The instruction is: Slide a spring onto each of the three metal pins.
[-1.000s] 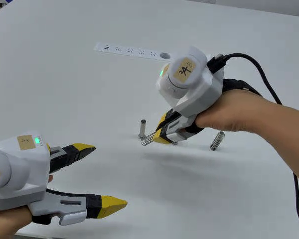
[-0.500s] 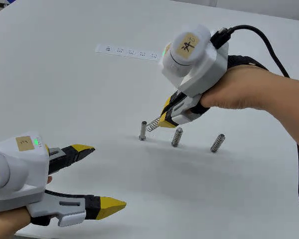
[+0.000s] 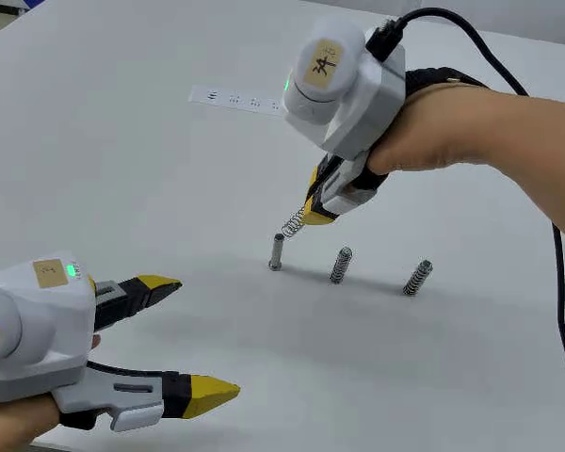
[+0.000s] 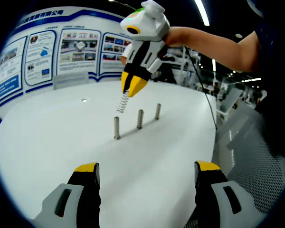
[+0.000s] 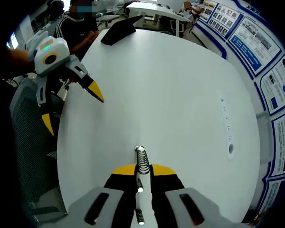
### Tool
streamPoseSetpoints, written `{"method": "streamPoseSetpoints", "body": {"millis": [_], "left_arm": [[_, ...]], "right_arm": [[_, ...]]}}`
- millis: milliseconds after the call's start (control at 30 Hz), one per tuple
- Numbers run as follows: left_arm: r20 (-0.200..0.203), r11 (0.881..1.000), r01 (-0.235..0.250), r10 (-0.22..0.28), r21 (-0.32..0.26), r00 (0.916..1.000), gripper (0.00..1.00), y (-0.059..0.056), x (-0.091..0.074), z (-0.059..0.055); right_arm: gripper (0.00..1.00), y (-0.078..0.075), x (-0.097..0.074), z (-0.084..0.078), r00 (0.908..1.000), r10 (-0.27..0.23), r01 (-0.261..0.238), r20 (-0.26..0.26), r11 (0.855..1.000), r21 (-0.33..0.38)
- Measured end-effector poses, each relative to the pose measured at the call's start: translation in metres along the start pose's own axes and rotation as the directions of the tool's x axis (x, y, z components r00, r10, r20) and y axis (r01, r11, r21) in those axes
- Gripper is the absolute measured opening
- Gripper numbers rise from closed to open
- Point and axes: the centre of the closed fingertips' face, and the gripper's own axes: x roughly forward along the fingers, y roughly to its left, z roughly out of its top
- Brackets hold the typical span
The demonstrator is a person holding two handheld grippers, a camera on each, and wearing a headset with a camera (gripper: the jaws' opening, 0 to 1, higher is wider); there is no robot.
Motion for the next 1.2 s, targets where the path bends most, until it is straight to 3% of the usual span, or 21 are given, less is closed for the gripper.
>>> {"method": "streamPoseSetpoints", "body": {"millis": [533, 833, 1200], "left_arm": [[0.0, 1.0, -0.012, 0.012, -0.011, 0.9999, 0.83, 0.004, -0.003, -0.003], [0.001, 1.0, -0.017, 0.017, -0.015, 0.9998, 0.83, 0.006, -0.004, -0.004], [0.003, 0.999, -0.026, 0.026, -0.023, 0.9997, 0.83, 0.008, -0.006, -0.005]], "right_arm": [[0.11, -0.003, 0.009, 0.003, 0.9953, 0.035, -0.041, -0.09, 0.997, -0.07], [0.11, -0.001, 0.014, 0.005, 0.9927, 0.051, -0.06, -0.11, 0.995, -0.085], [0.11, -0.006, 0.025, 0.006, 0.9833, 0.064, -0.085, -0.17, 0.989, -0.118]]}}
